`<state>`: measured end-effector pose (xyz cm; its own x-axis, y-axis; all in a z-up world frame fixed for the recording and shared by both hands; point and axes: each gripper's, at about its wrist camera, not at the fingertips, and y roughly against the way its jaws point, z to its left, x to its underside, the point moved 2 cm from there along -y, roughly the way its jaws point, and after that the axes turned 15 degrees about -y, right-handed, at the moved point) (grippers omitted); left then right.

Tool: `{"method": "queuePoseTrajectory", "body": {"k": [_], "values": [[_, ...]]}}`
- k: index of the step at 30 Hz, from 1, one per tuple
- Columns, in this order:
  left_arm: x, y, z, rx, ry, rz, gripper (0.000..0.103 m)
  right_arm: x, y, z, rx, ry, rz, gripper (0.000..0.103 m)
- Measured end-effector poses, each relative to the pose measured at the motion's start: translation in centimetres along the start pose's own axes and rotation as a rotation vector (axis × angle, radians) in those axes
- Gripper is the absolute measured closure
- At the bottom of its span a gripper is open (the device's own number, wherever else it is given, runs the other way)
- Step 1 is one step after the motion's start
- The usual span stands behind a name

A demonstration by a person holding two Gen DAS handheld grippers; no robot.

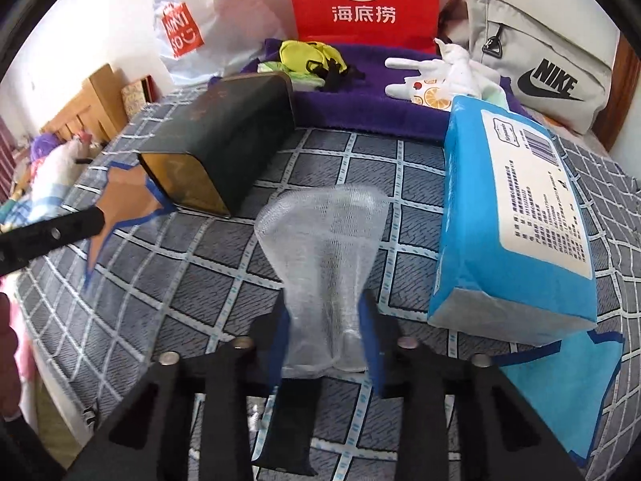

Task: Organize soft objects
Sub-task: 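Withdraw both tools and close the right tool on the white mesh bag, then lift the mesh bag with the right tool while the left tool grasps the black strap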

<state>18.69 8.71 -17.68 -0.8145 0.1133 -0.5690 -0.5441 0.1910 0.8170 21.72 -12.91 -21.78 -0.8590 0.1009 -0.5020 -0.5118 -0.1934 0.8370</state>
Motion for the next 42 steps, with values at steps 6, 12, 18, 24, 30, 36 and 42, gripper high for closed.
{"method": "queuePoseTrajectory", "body": {"k": [6,12,18,24,30,36,42], "values": [[0.6,0.5,-1.3,0.001,-0.017,0.013,0.051,0.7,2.7,-0.4,-0.038,0.005,-0.052,0.088],[1.6,0.4,-3.1,0.03,-0.014,0.041,0.051,1.7,5.7,-1.5,-0.107,-0.016,-0.092,0.089],[2.1,-0.2,-5.8,0.069,-0.042,0.063,0.051,3.5,7.6,-4.2,-0.087,-0.039,-0.101,0.089],[2.0,-1.6,-9.7,0.11,-0.102,0.094,0.051,6.1,8.5,-7.7,-0.042,-0.065,-0.087,0.089],[2.4,-4.3,-13.9,0.133,-0.178,0.169,0.051,7.1,9.6,-11.5,-0.015,-0.123,-0.109,0.089],[1.6,-5.3,-16.8,0.063,-0.26,0.156,0.043,7.1,9.9,-13.9,-0.031,-0.165,-0.118,0.089],[1.6,-5.7,-18.0,-0.03,-0.329,0.128,0.042,7.4,9.5,-15.2,-0.068,-0.208,-0.102,0.089]]}}
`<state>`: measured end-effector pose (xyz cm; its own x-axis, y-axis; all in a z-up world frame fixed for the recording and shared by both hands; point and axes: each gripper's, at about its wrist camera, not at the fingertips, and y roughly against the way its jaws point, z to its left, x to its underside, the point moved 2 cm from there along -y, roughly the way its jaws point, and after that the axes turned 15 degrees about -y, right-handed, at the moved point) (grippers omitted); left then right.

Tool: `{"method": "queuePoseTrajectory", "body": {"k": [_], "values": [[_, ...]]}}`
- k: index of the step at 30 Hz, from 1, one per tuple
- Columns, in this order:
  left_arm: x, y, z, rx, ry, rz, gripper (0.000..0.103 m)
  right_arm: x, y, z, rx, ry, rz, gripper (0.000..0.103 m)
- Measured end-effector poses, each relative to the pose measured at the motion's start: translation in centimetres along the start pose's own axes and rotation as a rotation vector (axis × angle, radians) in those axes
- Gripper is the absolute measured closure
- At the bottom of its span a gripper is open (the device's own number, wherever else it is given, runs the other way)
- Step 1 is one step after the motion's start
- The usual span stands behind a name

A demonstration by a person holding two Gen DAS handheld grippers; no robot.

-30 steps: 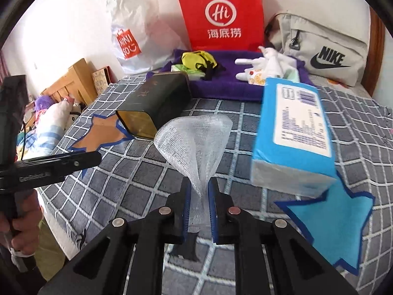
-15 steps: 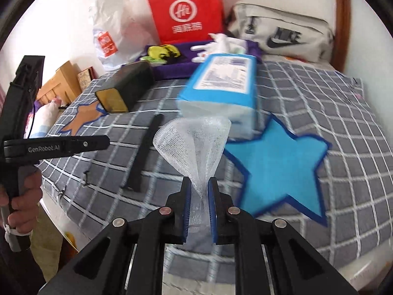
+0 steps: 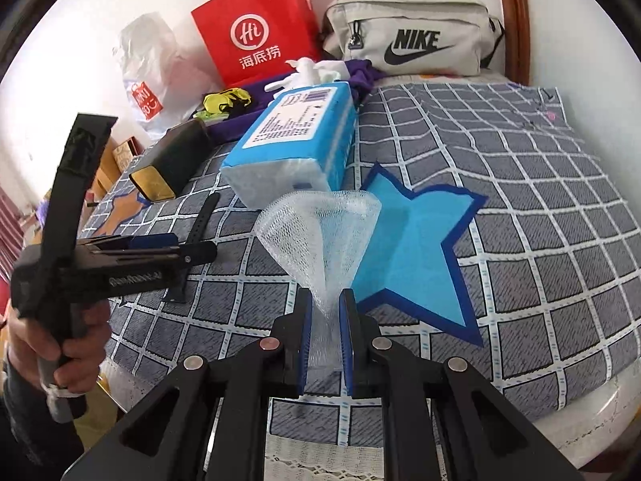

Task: Organize soft objects
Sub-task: 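Lift the mesh bag with the right tool while the left tool grasps the black strap, then carry the black strap and mesh bag with both tools toward the purple towel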

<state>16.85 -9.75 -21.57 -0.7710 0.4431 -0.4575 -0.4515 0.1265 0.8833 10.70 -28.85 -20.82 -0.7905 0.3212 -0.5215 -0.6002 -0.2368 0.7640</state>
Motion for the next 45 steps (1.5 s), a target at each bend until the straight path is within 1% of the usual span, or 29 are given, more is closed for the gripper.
{"method": "queuePoseTrajectory", "body": {"k": [1,3,5,7,9,10,11,13,15,17,21,24,28,30,33,35,37,41,45], "values": [[0.1,0.0,0.2,0.008,0.007,-0.005,0.042,0.0,0.0,-0.2,-0.005,-0.005,0.001,0.089],[0.4,0.3,0.8,0.003,0.013,-0.01,0.05,-0.1,-0.1,-0.5,-0.009,-0.012,0.002,0.089],[0.9,0.4,1.5,-0.016,0.03,-0.005,0.05,-0.1,-0.1,-0.8,-0.015,-0.021,0.003,0.089],[1.3,0.5,2.0,-0.017,0.045,-0.004,0.051,-0.1,-0.2,-1.1,-0.021,-0.029,0.008,0.088],[1.4,0.6,2.3,-0.023,0.051,-0.002,0.058,-0.1,-0.2,-1.3,-0.032,-0.037,0.013,0.088],[1.3,0.6,2.3,-0.029,0.053,0.003,0.06,-0.1,-0.2,-1.3,-0.04,-0.041,0.014,0.088],[1.3,0.6,2.2,-0.033,0.049,0.003,0.064,-0.1,-0.2,-1.3,-0.047,-0.043,0.015,0.088],[0.7,0.2,1.6,-0.022,0.025,-0.006,0.083,-0.2,-0.3,-1.3,-0.052,-0.045,0.015,0.088],[0.3,0.0,1.0,-0.027,-0.004,-0.012,0.083,-0.2,-0.5,-1.2,-0.053,-0.042,0.017,0.088],[0.0,-0.1,0.9,-0.03,-0.008,-0.013,0.083,-0.2,-0.5,-1.1,-0.053,-0.038,0.02,0.088],[-0.3,-0.4,1.8,0.035,0.057,-0.016,0.081,-0.3,-0.4,-1.0,-0.053,-0.034,0.019,0.088],[-0.7,-0.9,1.9,0.056,0.061,-0.03,0.075,-0.2,-0.5,-0.9,-0.051,-0.029,0.019,0.088],[-1.4,-1.4,1.3,0.002,0.024,-0.017,0.074,0.0,-0.7,-0.7,-0.046,-0.023,0.028,0.088],[-1.6,-1.4,1.1,-0.009,0.015,-0.008,0.074,0.2,-0.9,-0.5,-0.044,-0.02,0.033,0.088],[-1.6,-1.4,1.3,0.009,0.011,-0.018,0.08,0.3,-1.3,-0.2,-0.048,-0.019,0.045,0.088],[-1.5,-1.4,1.4,0.018,0.014,-0.026,0.08,0.4,-1.7,0.0,-0.069,-0.031,0.061,0.088],[-1.4,-1.3,1.4,0.021,0.01,-0.034,0.079,0.6,-2.3,0.2,-0.072,-0.033,0.076,0.088],[-1.4,-1.3,1.4,0.026,0.01,-0.04,0.079,0.7,-2.8,0.4,-0.062,-0.029,0.07,0.088],[-1.4,-1.2,1.4,0.012,0.002,-0.041,0.079,0.6,-3.0,0.4,-0.071,-0.026,0.073,0.088]]}}
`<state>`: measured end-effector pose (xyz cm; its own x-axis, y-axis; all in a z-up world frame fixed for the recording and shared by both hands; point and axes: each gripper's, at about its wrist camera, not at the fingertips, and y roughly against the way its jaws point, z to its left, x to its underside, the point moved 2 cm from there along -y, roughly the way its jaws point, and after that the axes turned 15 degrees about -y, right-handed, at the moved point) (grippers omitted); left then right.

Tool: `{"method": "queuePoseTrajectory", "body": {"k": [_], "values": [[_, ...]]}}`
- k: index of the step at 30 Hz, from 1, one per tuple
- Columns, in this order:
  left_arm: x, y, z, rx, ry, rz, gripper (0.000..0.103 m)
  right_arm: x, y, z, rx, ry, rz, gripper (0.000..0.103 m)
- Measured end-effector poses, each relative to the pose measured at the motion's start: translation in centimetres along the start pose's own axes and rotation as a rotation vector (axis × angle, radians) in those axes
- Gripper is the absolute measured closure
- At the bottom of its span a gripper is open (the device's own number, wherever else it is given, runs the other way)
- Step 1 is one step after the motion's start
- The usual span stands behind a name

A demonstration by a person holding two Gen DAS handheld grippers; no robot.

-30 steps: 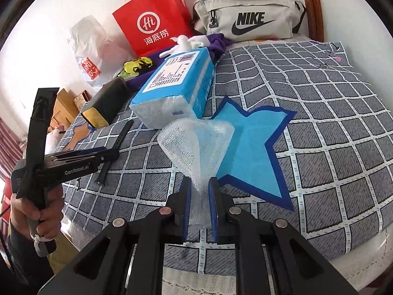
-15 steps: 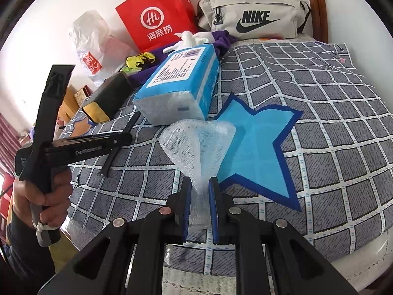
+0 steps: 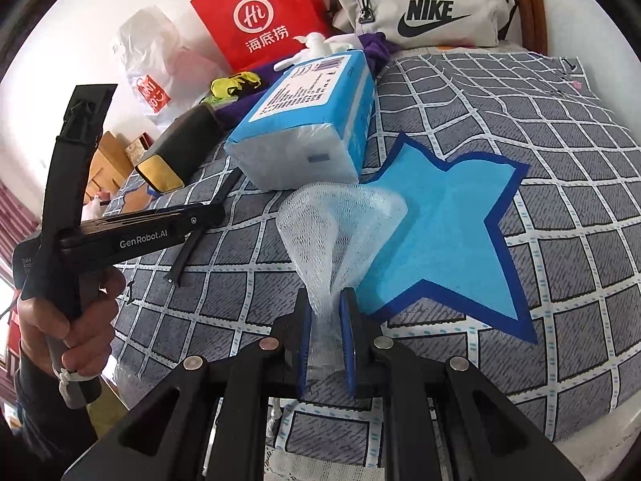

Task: Organize soft objects
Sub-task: 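Carry the black strap and mesh bag with both tools toward the purple towel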

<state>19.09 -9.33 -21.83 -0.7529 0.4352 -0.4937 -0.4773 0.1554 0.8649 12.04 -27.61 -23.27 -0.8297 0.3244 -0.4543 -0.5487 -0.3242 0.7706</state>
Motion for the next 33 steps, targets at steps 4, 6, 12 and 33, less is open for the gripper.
{"method": "queuePoseTrajectory", "body": {"k": [4,6,12,33], "values": [[0.2,0.2,-0.1,0.002,0.005,-0.016,0.079,0.0,-0.1,0.1,0.002,-0.006,-0.01,0.088],[0.2,0.2,0.0,0.009,0.015,-0.019,0.079,-0.1,-0.1,0.0,-0.002,-0.021,-0.01,0.088],[0.0,0.2,0.0,0.013,0.025,-0.02,0.08,-0.9,-0.4,-0.6,-0.043,-0.058,0.025,0.088],[2.4,1.8,2.2,0.073,0.101,0.005,0.084,-0.1,-0.5,1.9,0.058,0.0,0.043,0.094]]}}
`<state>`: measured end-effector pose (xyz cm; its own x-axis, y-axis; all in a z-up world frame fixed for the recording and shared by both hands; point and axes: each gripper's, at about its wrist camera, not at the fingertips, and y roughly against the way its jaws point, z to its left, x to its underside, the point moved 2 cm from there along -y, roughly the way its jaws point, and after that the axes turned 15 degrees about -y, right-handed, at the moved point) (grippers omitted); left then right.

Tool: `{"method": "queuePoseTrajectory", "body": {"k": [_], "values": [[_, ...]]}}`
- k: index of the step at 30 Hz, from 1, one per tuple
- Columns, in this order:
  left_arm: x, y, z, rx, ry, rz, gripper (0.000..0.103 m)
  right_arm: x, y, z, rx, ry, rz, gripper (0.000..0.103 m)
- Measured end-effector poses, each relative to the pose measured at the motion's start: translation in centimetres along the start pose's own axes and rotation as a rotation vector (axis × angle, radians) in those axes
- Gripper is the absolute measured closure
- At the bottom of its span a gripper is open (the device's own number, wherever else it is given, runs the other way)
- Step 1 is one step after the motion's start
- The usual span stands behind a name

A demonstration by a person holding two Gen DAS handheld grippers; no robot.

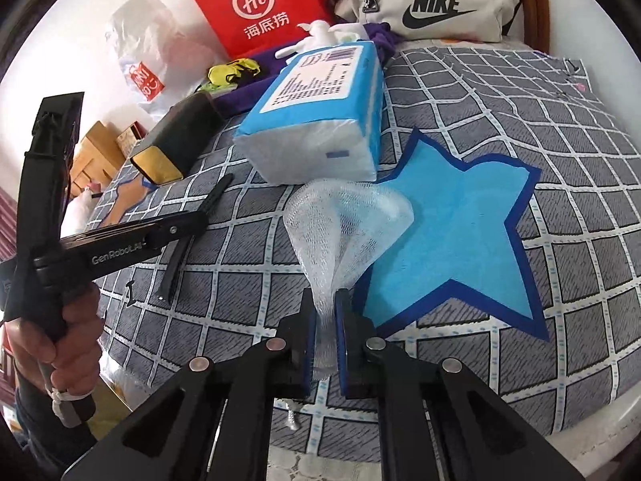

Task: Organize soft objects
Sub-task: 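Carry the black strap and mesh bag with both tools toward the purple towel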

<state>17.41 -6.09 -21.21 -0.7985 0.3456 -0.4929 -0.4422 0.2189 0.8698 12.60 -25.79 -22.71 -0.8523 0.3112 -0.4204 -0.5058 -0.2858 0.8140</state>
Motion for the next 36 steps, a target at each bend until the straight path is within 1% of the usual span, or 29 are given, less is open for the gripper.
{"method": "queuePoseTrajectory", "body": {"k": [4,10,16,21,27,34,36], "values": [[0.9,1.5,1.3,-0.011,0.038,-0.008,0.084,0.0,0.6,1.0,-0.018,0.02,-0.002,0.094],[2.1,3.8,3.3,-0.032,0.097,-0.029,0.084,-0.3,1.2,2.8,-0.02,0.053,-0.014,0.095],[2.7,5.8,4.9,-0.061,0.138,-0.05,0.083,-0.6,2.5,4.2,-0.015,0.096,-0.026,0.096],[2.1,7.9,5.7,-0.077,0.145,-0.083,0.084,-1.2,4.2,5.2,-0.009,0.124,-0.06,0.096],[0.8,10.7,6.7,-0.095,0.159,-0.142,0.083,-2.8,6.5,5.6,-0.022,0.11,-0.098,0.096],[-1.1,13.1,7.9,-0.099,0.174,-0.191,0.083,-5.0,9.0,6.6,-0.017,0.122,-0.16,0.096],[-1.8,13.5,8.2,-0.103,0.166,-0.199,0.083,-5.5,9.8,6.9,-0.014,0.131,-0.19,0.096]]}}
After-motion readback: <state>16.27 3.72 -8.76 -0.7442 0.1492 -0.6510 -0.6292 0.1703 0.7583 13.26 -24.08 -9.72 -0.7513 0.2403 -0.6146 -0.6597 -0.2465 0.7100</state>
